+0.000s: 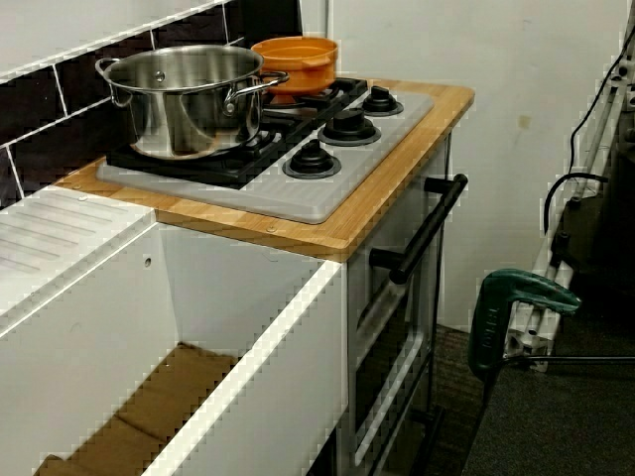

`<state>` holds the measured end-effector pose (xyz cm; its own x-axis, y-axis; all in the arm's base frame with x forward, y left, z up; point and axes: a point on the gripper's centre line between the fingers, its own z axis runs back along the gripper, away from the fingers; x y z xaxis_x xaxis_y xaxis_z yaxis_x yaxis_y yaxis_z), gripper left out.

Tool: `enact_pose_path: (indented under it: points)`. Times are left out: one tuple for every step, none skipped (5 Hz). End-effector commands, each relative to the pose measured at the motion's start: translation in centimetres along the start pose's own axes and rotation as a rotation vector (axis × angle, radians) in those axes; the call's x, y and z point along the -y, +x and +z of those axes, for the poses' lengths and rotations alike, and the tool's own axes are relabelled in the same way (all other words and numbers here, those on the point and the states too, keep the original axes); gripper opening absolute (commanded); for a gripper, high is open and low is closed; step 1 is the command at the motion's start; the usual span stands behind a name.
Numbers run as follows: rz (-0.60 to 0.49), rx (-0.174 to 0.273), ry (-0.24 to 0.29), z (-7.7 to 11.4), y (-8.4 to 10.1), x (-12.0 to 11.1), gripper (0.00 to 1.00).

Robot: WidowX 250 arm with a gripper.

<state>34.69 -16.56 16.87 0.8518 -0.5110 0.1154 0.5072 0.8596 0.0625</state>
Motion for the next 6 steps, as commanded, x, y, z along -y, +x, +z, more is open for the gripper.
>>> enact_pose_path:
  points:
    - [-0.068, 0.075, -0.012, 0.1, 0.8, -0.3, 1.00]
    - [-0.042, 0.073, -0.026, -1.3, 1.2, -0.1, 1.00]
    - [-0.046, 0.054, -0.012, -1.9, 1.5, 0.2, 1.00]
    - [-0.046, 0.054, -0.012, -1.9, 1.5, 0.2, 1.00]
    - [-0.046, 0.054, -0.012, -1.9, 1.5, 0.2, 1.00]
    - [-0.046, 0.054, -0.012, -1.9, 1.5, 0.2, 1.00]
